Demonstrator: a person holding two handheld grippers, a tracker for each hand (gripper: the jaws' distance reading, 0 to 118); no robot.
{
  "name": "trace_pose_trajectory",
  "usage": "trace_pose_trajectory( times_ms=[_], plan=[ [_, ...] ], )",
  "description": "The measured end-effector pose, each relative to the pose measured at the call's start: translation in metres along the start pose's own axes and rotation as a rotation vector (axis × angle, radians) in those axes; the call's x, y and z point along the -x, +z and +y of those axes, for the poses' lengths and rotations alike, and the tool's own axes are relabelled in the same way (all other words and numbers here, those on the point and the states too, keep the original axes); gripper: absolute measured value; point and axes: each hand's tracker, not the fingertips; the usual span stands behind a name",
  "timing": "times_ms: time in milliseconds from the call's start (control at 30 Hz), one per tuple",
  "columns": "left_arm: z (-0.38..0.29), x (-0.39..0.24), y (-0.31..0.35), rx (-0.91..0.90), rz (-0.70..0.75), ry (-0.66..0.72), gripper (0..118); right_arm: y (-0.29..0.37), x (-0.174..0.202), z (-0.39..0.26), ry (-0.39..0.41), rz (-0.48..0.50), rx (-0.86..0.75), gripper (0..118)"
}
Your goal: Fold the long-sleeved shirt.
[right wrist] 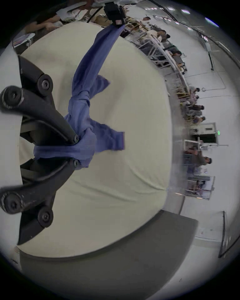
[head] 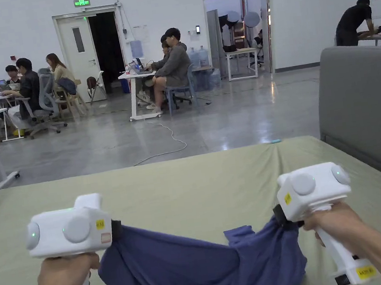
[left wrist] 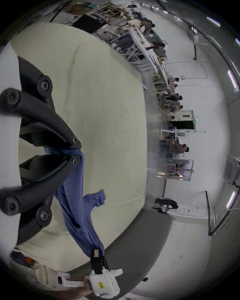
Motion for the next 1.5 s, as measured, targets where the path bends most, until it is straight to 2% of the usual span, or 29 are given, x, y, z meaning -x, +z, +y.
trace_pose_trajectory(
  times_ms=[233, 467, 567, 633, 700, 767, 800, 833, 867, 900, 933, 967, 1000, 1067, 1100, 1133, 1167, 1200, 1233, 1300, 1400, 1500],
  plan=[
    [-0.058, 0.004, 0.070, -0.067, -0.043, -0.061, 1, 0.061, -0.006, -0.071, 0.039, 0.059, -0.068, 5],
    [-0.197, -0.008, 0.135, -0.006, -0.033, -0.080, 1, 0.103, -0.010, -0.200, 0.050, 0.104, -0.043, 5],
    [-0.268, -0.012, 0.129, 0.130, -0.045, -0.087, 1, 0.086, -0.005, -0.258, 0.060, 0.110, 0.062, 5],
    [-0.301, -0.004, 0.110, 0.221, -0.099, -0.066, 1, 0.062, 0.001, -0.288, 0.115, 0.095, 0.158, 5],
    [-0.322, -0.003, 0.103, 0.223, -0.090, -0.050, 1, 0.044, 0.005, -0.307, 0.124, 0.060, 0.217, 5],
    [-0.328, -0.003, 0.103, 0.247, -0.098, -0.062, 1, 0.037, 0.005, -0.314, 0.112, 0.081, 0.215, 5],
    [-0.329, -0.003, 0.104, 0.241, -0.096, -0.067, 1, 0.038, 0.005, -0.312, 0.095, 0.082, 0.210, 9],
    [-0.325, -0.002, 0.107, 0.231, -0.095, -0.068, 2, 0.040, 0.003, -0.309, 0.085, 0.082, 0.208, 26],
    [-0.319, -0.001, 0.111, 0.215, -0.094, -0.070, 9, 0.047, 0.001, -0.305, 0.083, 0.080, 0.213, 54],
    [-0.314, 0.000, 0.117, 0.201, -0.099, -0.069, 30, 0.053, -0.002, -0.302, 0.078, 0.087, 0.216, 84],
    [-0.305, -0.001, 0.123, 0.189, -0.083, -0.069, 78, 0.062, -0.003, -0.299, 0.070, 0.081, 0.202, 107],
    [-0.298, 0.000, 0.128, 0.172, -0.077, -0.066, 111, 0.074, -0.007, -0.294, 0.069, 0.067, 0.148, 107],
    [-0.293, 0.001, 0.132, 0.156, -0.082, -0.060, 118, 0.086, -0.010, -0.290, 0.066, 0.061, 0.093, 107],
    [-0.281, 0.005, 0.147, 0.106, -0.094, -0.030, 118, 0.105, -0.017, -0.281, 0.013, 0.020, 0.024, 104],
    [-0.274, 0.005, 0.148, 0.063, -0.109, -0.017, 118, 0.113, -0.020, -0.278, -0.023, 0.006, 0.016, 86],
    [-0.271, 0.005, 0.146, 0.088, -0.102, -0.023, 112, 0.119, -0.024, -0.278, -0.047, 0.010, -0.003, 22],
    [-0.267, -0.008, 0.153, 0.117, -0.075, -0.019, 81, 0.122, -0.025, -0.277, -0.037, 0.032, -0.007, 0],
    [-0.267, -0.012, 0.154, 0.117, -0.062, -0.026, 19, 0.121, -0.026, -0.276, -0.038, 0.035, -0.004, 0],
    [-0.267, -0.016, 0.154, 0.108, -0.059, -0.037, 0, 0.123, -0.025, -0.278, -0.061, 0.027, -0.004, 0],
    [-0.277, -0.003, 0.129, 0.138, -0.022, -0.043, 0, 0.123, -0.021, -0.280, -0.013, 0.026, 0.024, 0],
    [-0.278, -0.001, 0.121, 0.138, -0.082, -0.003, 0, 0.118, -0.018, -0.282, -0.003, 0.036, 0.045, 0],
    [-0.270, -0.009, 0.121, 0.137, -0.090, -0.020, 0, 0.110, -0.011, -0.253, 0.009, 0.044, 0.056, 0]
  ],
)
